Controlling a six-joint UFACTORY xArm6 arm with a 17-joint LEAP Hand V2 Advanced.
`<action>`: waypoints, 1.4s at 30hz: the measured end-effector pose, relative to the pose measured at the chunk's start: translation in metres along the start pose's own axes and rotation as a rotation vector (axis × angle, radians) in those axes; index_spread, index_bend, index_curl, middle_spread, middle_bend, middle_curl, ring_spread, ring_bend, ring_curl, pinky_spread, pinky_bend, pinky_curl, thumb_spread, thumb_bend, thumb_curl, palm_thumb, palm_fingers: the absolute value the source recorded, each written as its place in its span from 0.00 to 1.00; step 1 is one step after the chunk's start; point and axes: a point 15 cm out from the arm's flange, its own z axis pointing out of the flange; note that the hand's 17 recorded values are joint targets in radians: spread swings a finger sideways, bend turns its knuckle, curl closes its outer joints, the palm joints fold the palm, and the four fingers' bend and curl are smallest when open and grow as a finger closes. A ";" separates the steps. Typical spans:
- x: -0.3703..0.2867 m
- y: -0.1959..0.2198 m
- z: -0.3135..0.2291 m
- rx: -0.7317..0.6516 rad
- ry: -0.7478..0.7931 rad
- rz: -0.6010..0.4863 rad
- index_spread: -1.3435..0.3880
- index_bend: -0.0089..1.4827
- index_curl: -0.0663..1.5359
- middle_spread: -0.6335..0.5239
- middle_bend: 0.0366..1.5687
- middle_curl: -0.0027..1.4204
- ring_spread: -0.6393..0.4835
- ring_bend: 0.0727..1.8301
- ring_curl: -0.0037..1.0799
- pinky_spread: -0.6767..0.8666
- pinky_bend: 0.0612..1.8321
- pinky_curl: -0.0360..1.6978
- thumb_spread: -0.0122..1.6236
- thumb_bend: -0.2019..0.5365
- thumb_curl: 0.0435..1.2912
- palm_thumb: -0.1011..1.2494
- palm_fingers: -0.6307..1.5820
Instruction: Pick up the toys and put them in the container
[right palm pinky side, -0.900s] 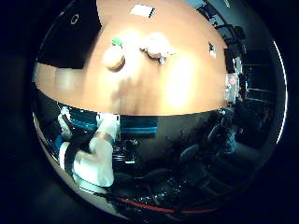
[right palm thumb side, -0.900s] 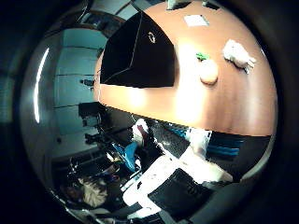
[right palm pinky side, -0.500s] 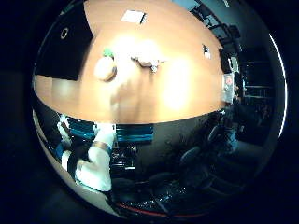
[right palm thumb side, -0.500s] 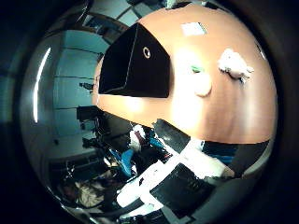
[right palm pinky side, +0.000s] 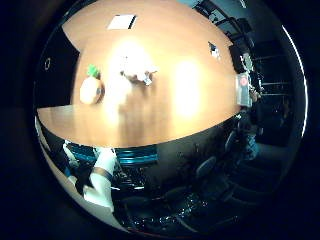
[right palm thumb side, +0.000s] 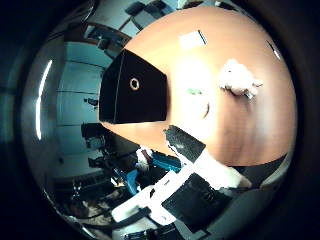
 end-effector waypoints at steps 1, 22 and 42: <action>0.005 -0.008 0.005 0.001 0.001 0.004 0.54 0.12 0.23 0.49 0.10 0.22 0.69 0.10 0.23 0.71 0.09 0.20 0.67 0.25 0.20 0.51 0.42; 0.097 -0.089 0.130 -0.141 -0.016 0.067 0.56 0.11 0.21 0.55 0.10 0.23 0.73 0.10 0.24 0.71 0.13 0.20 0.67 0.24 0.20 0.48 0.37; 0.108 -0.104 0.239 -0.279 -0.021 0.045 0.58 0.11 0.21 0.54 0.12 0.24 0.72 0.14 0.25 0.73 0.14 0.20 0.67 0.24 0.20 0.49 0.42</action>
